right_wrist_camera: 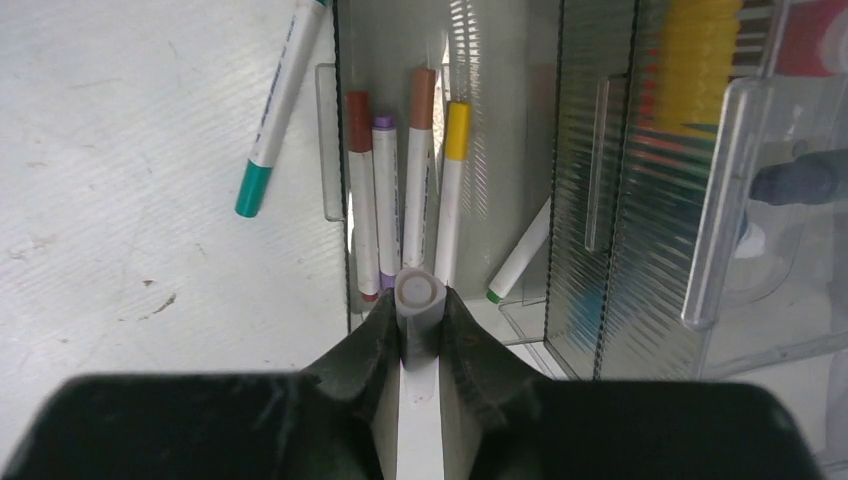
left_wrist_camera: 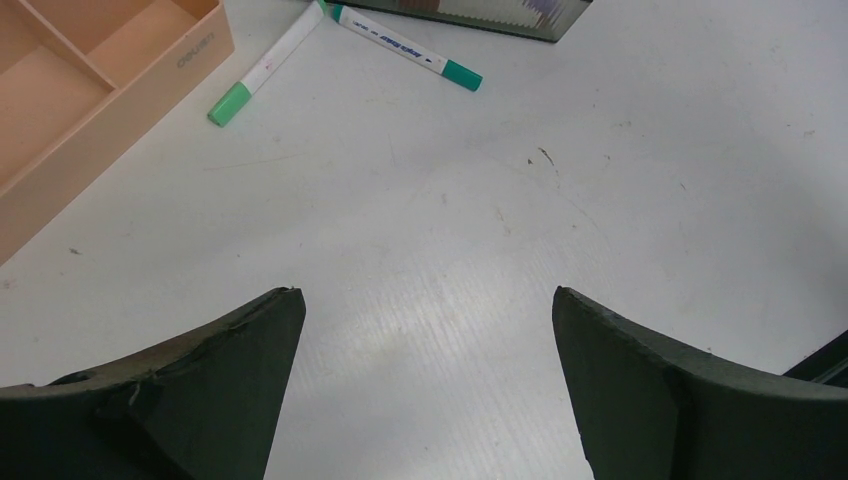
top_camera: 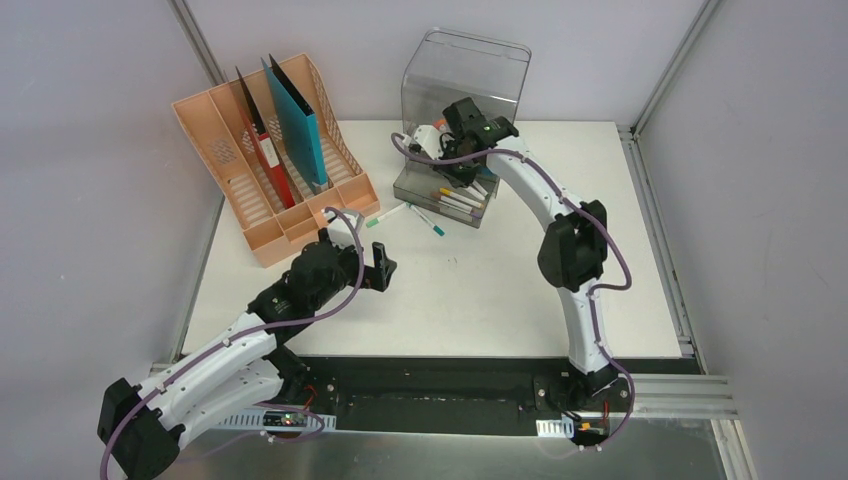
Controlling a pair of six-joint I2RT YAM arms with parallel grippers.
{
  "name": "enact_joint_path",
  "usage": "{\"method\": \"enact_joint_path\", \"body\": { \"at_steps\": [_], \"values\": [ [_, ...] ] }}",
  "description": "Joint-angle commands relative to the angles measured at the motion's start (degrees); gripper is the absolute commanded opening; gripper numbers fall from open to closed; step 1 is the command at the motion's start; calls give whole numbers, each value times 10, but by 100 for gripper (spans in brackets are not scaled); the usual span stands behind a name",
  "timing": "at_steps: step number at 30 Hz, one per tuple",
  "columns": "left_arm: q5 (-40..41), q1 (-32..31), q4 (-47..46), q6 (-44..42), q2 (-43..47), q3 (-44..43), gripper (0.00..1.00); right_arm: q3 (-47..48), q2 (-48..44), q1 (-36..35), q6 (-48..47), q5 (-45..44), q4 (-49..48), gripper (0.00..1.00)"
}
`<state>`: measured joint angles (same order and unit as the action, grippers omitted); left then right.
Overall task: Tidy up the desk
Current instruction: Place the stationery in the drawer.
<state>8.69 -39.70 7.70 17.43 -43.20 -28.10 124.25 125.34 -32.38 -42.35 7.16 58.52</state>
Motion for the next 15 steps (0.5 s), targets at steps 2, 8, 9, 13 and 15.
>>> {"method": "enact_joint_path", "body": {
  "at_steps": [2, 8, 9, 13, 15],
  "values": [
    [11, 2, -13, 9, 10, 6, 98, 28, 7, 1, -35, -31, -42, 0],
    [14, 2, -14, 11, 1, 5, 98, 20, 28, 1, -31, -45, -70, 4],
    [15, 2, -14, 10, -1, 4, 98, 20, 31, 1, -28, -49, -70, 9],
    [15, 2, -17, 9, -8, 0, 98, 18, 40, 1, -20, -63, -68, 23],
    [14, 2, -20, 11, -11, 0, 98, 15, 40, 1, -17, -66, -65, 25]
  ]
}}
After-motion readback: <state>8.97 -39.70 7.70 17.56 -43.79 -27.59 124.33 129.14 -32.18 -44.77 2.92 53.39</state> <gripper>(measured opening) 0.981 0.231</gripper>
